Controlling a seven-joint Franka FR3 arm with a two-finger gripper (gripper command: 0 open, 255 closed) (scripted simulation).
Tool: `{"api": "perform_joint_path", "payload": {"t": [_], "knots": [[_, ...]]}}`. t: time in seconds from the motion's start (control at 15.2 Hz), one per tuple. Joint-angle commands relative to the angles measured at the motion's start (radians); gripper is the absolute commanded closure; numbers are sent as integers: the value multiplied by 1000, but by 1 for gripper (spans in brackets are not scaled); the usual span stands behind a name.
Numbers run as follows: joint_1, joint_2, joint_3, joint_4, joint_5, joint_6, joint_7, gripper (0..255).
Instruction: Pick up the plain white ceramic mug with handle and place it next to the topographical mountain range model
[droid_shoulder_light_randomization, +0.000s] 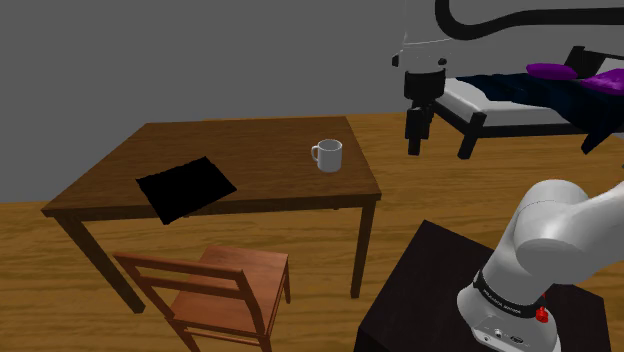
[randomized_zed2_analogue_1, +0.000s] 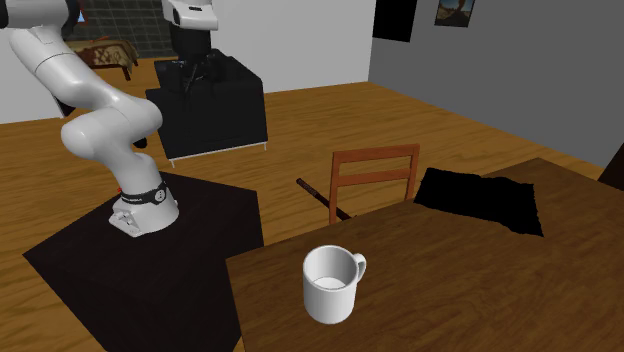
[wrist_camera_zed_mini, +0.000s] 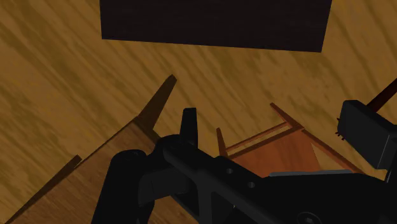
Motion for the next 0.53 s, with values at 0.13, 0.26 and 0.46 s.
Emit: {"api": "perform_joint_path", "payload": {"t": [0.13, 0.26, 0.46], "knots": [[-9, 49, -19, -2, -17, 59, -23, 0], [-18, 101, -37, 2, -32, 116, -45, 0], [-31, 186, -64, 18, -51, 198, -77, 0]]}}
